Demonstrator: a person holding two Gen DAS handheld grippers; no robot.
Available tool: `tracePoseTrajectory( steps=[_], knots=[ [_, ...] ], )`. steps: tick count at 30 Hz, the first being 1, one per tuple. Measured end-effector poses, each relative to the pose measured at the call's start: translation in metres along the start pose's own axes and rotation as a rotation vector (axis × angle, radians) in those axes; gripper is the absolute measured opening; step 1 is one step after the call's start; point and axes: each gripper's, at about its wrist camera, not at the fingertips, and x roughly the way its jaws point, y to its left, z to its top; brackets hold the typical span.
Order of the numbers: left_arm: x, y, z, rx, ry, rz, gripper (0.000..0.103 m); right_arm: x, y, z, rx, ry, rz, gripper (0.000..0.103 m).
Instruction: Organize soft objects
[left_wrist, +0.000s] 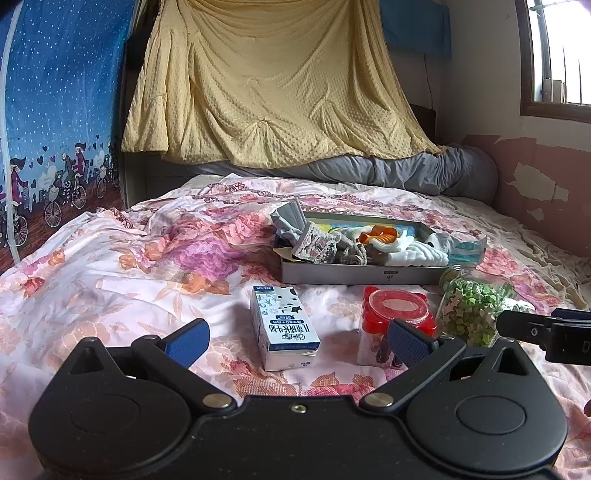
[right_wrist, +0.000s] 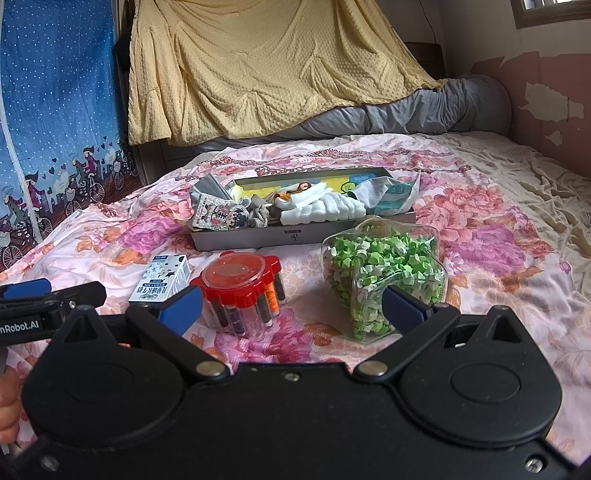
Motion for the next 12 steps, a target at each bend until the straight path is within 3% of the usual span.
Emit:
tracePoseTrajectory(
  steps=[12],
  knots=[
    [-0.0032,0.0006,-0.0012,0.004,-0.033,0.016,0.102,-0.0011,-0.0007,-0.0029,0.002,0.004,-0.001,0.103]
  ],
)
